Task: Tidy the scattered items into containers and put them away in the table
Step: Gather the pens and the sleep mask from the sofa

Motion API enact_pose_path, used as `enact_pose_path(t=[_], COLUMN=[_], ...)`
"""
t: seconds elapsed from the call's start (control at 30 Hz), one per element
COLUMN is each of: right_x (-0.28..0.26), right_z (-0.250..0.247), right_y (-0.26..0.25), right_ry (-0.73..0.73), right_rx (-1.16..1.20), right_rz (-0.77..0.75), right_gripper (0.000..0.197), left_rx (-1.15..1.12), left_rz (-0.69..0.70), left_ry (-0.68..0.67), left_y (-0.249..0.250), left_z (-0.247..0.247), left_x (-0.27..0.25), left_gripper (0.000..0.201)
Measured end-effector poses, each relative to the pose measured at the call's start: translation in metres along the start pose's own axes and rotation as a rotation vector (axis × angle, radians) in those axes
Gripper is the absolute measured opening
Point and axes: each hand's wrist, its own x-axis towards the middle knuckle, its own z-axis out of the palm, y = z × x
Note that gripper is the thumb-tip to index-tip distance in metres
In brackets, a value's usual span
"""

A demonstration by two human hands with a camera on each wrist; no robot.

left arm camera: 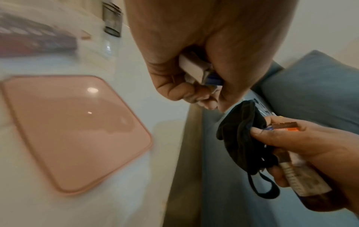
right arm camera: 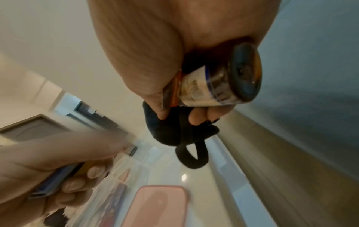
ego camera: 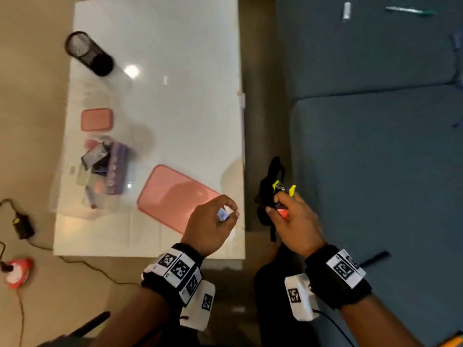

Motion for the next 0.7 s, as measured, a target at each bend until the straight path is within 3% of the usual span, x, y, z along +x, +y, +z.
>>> enact_pose_path(t=[0.3, 0.53, 0.7], right_x=[0.021, 0.020, 0.021], right_z=[0.075, 0.151, 0.203], right_y=[-0.145, -0.232, -0.275], right_ry=[-0.106, -0.047, 0.012], right_rx=[-0.137, -0.099, 0.021], right_rz=[-0.199, -0.204, -0.204], right_gripper=[0.016, 0.008, 0.010], left_rx=[-0.038, -0.047, 0.051], left_rz=[-0.139, -0.149, -0.153], left_ry=[0.312, 0.381, 0.301], left_y=[-0.118, -0.212, -0.268], left_z=[-0.136, -0.239, -0.276], left_x=[-0.050, -0.051, -0.009], left_gripper=[0.007, 0.005, 0.012])
